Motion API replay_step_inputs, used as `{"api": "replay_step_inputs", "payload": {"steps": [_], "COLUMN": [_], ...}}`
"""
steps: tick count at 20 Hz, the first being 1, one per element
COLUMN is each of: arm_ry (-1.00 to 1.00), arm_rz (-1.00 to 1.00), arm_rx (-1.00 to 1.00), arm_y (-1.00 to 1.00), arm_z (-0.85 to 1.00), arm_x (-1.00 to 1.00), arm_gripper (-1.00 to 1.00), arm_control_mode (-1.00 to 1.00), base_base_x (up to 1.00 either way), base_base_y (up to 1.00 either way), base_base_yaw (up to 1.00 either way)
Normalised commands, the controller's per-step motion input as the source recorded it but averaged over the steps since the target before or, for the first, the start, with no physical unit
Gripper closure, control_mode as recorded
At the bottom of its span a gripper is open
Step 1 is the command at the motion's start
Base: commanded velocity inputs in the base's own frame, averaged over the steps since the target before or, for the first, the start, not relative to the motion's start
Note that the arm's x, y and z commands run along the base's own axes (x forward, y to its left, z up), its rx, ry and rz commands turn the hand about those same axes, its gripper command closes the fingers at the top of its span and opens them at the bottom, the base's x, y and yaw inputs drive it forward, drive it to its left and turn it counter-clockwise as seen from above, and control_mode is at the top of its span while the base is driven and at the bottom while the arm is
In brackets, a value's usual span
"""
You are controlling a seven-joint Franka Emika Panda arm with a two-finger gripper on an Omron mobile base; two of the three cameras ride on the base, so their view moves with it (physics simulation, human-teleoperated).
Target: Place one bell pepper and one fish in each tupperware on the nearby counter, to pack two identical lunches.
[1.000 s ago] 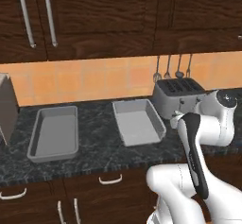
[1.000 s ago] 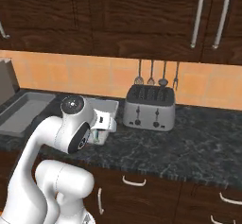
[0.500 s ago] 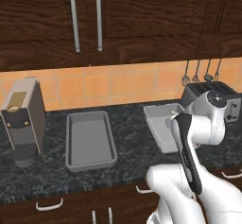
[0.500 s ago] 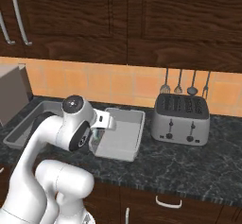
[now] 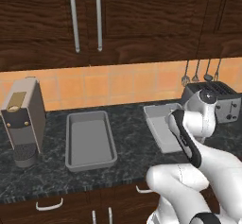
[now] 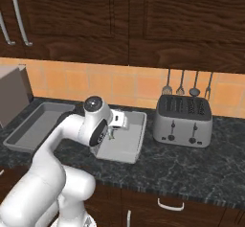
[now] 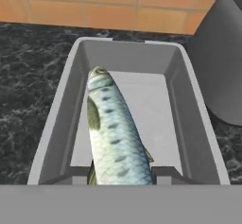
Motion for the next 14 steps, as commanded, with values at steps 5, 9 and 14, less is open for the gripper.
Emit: {"api": "replay_step_inputs", "payload": {"steps": [5, 9, 14], "arm_ry": [0.11, -0.02, -0.01], "arm_rz": [0.04, 0.04, 0.0], "arm_rx": [0.03, 0.0, -0.01], "arm_y": [-0.3, -0.05, 0.0], "arm_z": [-0.37, -0.39, -0.57], "arm_x": [0.46, 0.53, 0.5], "arm_gripper": [1.0, 1.0, 1.0], "arm_control_mode": [-1.0, -1.0, -1.0], "base_base_x": [0.0, 0.0, 0.0], "base_base_y": [0.0, 0.0, 0.0], "base_base_yaw": [0.0, 0.0, 0.0]}}
